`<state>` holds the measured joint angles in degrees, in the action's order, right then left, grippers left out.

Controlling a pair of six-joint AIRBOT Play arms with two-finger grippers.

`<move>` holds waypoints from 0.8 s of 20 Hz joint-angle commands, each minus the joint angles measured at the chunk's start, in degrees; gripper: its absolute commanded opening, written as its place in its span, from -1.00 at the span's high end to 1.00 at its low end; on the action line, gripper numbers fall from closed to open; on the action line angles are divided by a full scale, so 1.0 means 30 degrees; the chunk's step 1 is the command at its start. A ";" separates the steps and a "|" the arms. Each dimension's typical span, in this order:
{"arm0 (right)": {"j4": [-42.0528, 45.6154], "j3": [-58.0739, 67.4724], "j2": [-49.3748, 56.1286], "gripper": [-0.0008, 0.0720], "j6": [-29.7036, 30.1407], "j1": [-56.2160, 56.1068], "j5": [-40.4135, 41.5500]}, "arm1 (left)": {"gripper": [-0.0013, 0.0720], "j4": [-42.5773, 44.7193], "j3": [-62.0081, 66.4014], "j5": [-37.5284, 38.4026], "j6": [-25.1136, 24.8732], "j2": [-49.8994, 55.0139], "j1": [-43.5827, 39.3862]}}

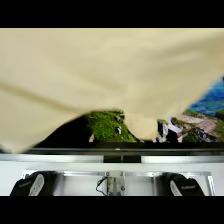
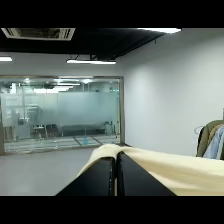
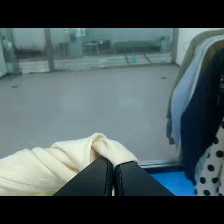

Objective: Fold the shirts.

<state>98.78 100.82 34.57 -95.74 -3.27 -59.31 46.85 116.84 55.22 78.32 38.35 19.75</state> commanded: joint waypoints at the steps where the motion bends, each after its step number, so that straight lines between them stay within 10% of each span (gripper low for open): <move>1: 0.1705 0.0423 -0.1093 0.80 0.0022 0.0000 -0.2331 | 0.87 0.1741 -0.0124 0.2149 0.1639 -0.0226 0.0357; 10: 0.4051 0.0393 0.3453 0.80 0.0525 0.0000 -1.0426 | 0.87 0.1953 -0.8859 0.6659 0.1610 0.0007 0.0350; 16: 0.3424 -0.3963 1.0404 0.80 -0.2368 0.0000 -0.4386 | 0.87 0.1887 -1.6655 0.1355 0.0758 0.2754 -0.0474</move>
<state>109.43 94.83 56.36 -97.06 -3.31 -82.37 52.25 76.75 68.93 82.39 42.57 19.79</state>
